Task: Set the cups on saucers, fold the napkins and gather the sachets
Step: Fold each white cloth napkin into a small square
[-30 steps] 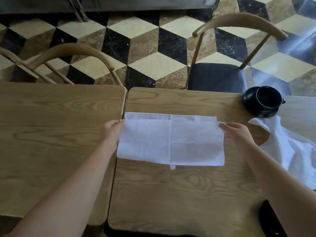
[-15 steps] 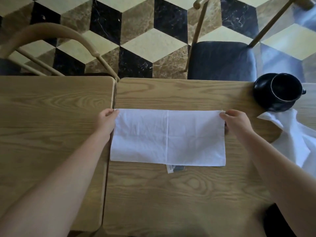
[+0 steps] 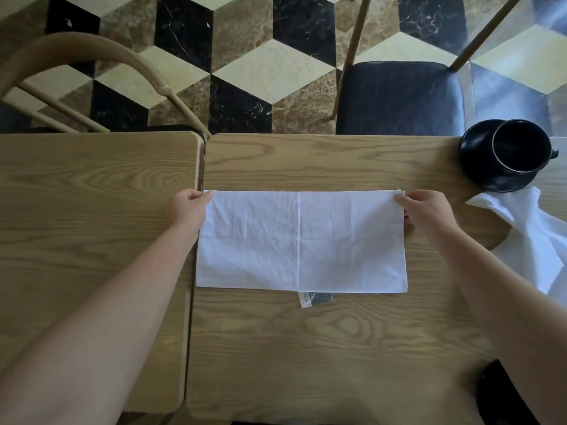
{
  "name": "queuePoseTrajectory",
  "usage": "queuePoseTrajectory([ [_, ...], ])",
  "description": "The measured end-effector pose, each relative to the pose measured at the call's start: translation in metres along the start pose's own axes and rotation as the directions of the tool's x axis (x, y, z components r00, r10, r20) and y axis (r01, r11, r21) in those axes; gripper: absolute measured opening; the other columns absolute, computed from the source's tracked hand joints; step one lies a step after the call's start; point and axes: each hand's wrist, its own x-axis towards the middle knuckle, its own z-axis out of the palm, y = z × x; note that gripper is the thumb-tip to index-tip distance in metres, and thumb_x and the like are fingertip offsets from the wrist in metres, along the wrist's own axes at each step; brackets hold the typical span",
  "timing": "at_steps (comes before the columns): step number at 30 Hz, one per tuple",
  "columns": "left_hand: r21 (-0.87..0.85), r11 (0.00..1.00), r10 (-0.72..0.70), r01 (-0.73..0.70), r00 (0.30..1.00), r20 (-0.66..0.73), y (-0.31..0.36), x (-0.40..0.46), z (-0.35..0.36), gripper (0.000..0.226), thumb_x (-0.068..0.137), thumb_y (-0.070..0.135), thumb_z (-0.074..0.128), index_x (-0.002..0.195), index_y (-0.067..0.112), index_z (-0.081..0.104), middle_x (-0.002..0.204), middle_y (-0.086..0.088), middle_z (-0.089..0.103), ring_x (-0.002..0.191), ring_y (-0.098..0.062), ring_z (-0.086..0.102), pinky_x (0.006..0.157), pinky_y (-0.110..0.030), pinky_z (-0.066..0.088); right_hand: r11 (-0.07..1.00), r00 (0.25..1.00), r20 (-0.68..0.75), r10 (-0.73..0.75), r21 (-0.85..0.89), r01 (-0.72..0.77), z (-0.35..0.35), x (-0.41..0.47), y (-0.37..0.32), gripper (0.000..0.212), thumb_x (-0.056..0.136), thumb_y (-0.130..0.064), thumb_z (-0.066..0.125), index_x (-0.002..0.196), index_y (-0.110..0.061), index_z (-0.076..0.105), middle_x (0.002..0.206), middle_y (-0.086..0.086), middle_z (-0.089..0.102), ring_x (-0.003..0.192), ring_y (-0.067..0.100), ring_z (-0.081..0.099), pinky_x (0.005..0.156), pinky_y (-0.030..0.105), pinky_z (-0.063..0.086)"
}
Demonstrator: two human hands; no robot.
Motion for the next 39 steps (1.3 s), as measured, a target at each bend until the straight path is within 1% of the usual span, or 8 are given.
queuePoseTrajectory([
  [5, 0.006, 1.0, 0.007, -0.006, 0.981, -0.194, 0.007, -0.016, 0.0, 0.027, 0.082, 0.036, 0.067, 0.074, 0.023, 0.044, 0.072, 0.005, 0.054, 0.064, -0.018, 0.05, 0.057, -0.031, 0.042, 0.974, 0.989, -0.08, -0.125, -0.198, 0.107, -0.003, -0.018, -0.011, 0.052, 0.087, -0.047, 0.052, 0.082, 0.003, 0.063, 0.072, 0.014, 0.067, 0.07, 0.033, 0.063, 0.059, 0.039, 0.049],
  [7, 0.054, 0.992, 0.126, -0.116, 0.964, -0.235, 0.004, -0.036, 0.001, 0.019, 0.086, 0.032, 0.059, 0.081, 0.019, 0.046, 0.079, -0.001, 0.057, 0.071, -0.025, 0.054, 0.065, -0.039, 0.046, 0.923, 0.941, -0.197, -0.274, -0.33, 0.2, 0.003, -0.038, -0.012, 0.04, 0.092, -0.042, 0.052, 0.092, -0.003, 0.061, 0.089, 0.01, 0.064, 0.086, 0.031, 0.058, 0.068, 0.037, 0.043],
  [13, 0.146, 0.827, 0.461, -0.542, 0.804, 0.375, -0.028, -0.154, 0.04, 0.014, 0.095, 0.03, 0.052, 0.083, 0.025, 0.057, 0.072, 0.008, 0.061, 0.064, -0.007, 0.057, 0.056, -0.026, 0.044, 0.819, 0.844, 0.272, -0.462, -0.235, 0.524, 0.094, -0.151, -0.018, 0.027, 0.095, -0.021, 0.056, 0.122, -0.016, 0.058, 0.113, 0.004, 0.064, 0.098, 0.026, 0.065, 0.081, 0.039, 0.052],
  [19, -0.01, 0.952, 0.295, -0.307, 0.908, 0.298, -0.053, -0.193, 0.065, 0.016, 0.095, 0.021, 0.055, 0.079, 0.022, 0.059, 0.07, 0.015, 0.068, 0.065, 0.001, 0.062, 0.056, -0.011, 0.043, 0.854, 0.829, 0.365, -0.424, -0.142, 0.5, 0.152, -0.194, -0.007, 0.021, 0.093, -0.025, 0.055, 0.113, -0.016, 0.055, 0.111, 0.001, 0.063, 0.104, 0.022, 0.057, 0.074, 0.034, 0.044],
  [25, 0.23, 0.849, 0.362, -0.476, 0.84, 0.404, -0.075, -0.18, 0.051, 0.021, 0.098, 0.028, 0.051, 0.078, 0.023, 0.055, 0.065, 0.005, 0.059, 0.057, -0.009, 0.055, 0.052, -0.025, 0.043, 0.839, 0.839, 0.303, -0.452, -0.174, 0.515, 0.145, -0.185, 0.021, 0.011, 0.096, -0.021, 0.053, 0.095, -0.015, 0.061, 0.097, 0.0, 0.063, 0.096, 0.021, 0.058, 0.076, 0.038, 0.05],
  [29, 0.301, 0.902, 0.237, -0.308, 0.939, 0.249, -0.08, -0.158, 0.03, 0.026, 0.094, 0.023, 0.052, 0.068, 0.021, 0.051, 0.062, 0.005, 0.055, 0.06, -0.019, 0.054, 0.052, -0.03, 0.035, 0.895, 0.906, 0.225, -0.36, -0.19, 0.403, 0.116, -0.17, 0.051, 0.013, 0.095, -0.021, 0.057, 0.082, -0.021, 0.057, 0.086, -0.006, 0.056, 0.083, 0.018, 0.058, 0.065, 0.029, 0.04],
  [33, 0.37, 0.919, 0.115, -0.139, 0.99, 0.086, -0.088, -0.133, 0.0, 0.018, 0.094, 0.019, 0.052, 0.089, 0.008, 0.066, 0.086, -0.011, 0.07, 0.086, -0.033, 0.065, 0.068, -0.035, 0.044, 0.912, 0.946, 0.118, -0.303, -0.253, 0.324, 0.084, -0.158, 0.079, 0.014, 0.093, -0.022, 0.06, 0.08, -0.016, 0.061, 0.084, -0.003, 0.058, 0.076, 0.019, 0.056, 0.064, 0.031, 0.04],
  [39, 0.456, 0.89, -0.088, 0.027, 0.99, 0.113, -0.088, -0.106, -0.031, 0.039, 0.088, 0.032, 0.047, 0.082, 0.0, 0.069, 0.075, -0.016, 0.072, 0.077, -0.034, 0.068, 0.068, -0.037, 0.049, 0.897, 0.97, 0.115, -0.212, -0.371, 0.24, 0.05, -0.142, 0.093, 0.018, 0.091, -0.026, 0.056, 0.079, -0.014, 0.06, 0.08, -0.004, 0.059, 0.074, 0.019, 0.057, 0.06, 0.035, 0.045],
])
